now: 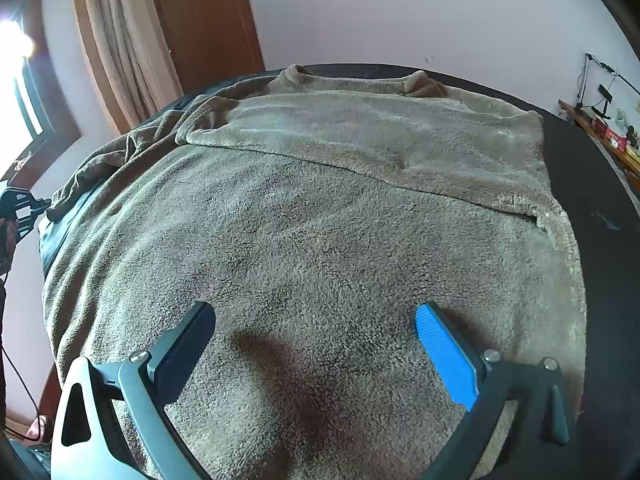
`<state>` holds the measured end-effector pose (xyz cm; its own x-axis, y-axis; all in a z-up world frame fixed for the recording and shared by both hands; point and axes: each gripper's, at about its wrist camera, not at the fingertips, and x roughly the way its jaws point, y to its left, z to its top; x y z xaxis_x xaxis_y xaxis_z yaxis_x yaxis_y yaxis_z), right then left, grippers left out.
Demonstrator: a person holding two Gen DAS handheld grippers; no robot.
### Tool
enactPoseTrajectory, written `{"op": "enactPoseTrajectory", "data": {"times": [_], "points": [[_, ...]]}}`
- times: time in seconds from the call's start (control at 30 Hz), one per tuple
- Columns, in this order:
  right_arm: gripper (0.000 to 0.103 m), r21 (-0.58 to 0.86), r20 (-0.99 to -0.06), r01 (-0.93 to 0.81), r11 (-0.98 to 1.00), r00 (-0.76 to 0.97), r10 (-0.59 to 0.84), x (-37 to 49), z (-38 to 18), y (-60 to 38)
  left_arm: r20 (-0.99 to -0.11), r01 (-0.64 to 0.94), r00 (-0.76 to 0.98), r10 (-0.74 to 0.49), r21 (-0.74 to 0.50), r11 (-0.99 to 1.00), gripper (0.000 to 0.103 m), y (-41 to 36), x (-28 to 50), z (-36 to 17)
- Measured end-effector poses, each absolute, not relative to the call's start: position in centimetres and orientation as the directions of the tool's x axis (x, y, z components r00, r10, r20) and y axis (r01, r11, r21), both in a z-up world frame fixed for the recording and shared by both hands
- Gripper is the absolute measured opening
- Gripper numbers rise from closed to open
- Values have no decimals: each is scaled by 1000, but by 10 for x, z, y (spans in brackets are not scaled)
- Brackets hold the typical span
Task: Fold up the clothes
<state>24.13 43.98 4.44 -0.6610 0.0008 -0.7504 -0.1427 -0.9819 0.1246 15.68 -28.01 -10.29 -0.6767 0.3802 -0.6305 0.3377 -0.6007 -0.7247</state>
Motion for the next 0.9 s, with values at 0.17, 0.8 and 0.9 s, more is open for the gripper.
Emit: {"op": "enactPoseTrajectory", "data": {"times": [0.17, 0.8, 0.9], "points": [[101, 111, -755, -142, -984, -655, 9, 240, 44, 438, -609, 326, -678, 412, -751, -574, 2, -284, 157, -107], [101, 107, -757, -140, -984, -653, 11, 240, 43, 439, -506, 234, -712, 486, -824, -516, 89, -284, 159, -105], [101, 109, -756, -141, -984, -654, 10, 240, 44, 440, -488, 228, -712, 505, -841, -491, 89, -284, 157, -108]]}}
